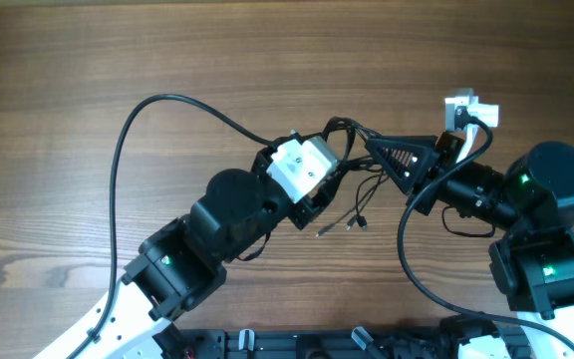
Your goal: Untangle cables
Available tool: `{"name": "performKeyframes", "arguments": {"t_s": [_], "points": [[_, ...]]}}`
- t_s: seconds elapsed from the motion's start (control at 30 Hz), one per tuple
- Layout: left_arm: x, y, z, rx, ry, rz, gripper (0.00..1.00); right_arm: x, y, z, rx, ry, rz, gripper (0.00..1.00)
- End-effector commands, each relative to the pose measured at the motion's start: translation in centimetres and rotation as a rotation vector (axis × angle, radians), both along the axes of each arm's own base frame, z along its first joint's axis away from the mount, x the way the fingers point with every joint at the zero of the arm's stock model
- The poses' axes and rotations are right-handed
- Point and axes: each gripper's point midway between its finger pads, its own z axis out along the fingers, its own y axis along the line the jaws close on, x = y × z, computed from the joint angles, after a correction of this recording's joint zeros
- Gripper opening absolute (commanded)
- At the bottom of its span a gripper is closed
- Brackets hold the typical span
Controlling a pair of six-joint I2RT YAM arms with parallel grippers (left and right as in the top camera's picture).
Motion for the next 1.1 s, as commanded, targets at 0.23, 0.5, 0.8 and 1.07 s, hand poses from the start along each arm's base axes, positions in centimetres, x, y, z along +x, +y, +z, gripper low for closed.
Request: {"name": "performKeyframes", "arguments": {"t_s": [0.23,0.5,0.8,1.07], "points": [[4.4,6.5,1.0,0.081,-0.109,0.447,0.32,-1.6,0.6,0.8,-0.026,-0.09,0.088,0.04],[5.9,9.6,3.5,0.009,-0.174,0.622,0.2,-3.8,1.5,0.5,-0.016,-0.081,0.224,0.04],[5.7,9.7,9.2,-0.188,-0.319,0.636,0.1,-2.9,1.6,-2.2,-0.025,0.08,0.227,0.04],[5.6,9.8,9.9,-0.2,-0.343,0.636,0.04,-2.3,1.4,-2.6,-0.036,0.092,0.192,0.04]]}}
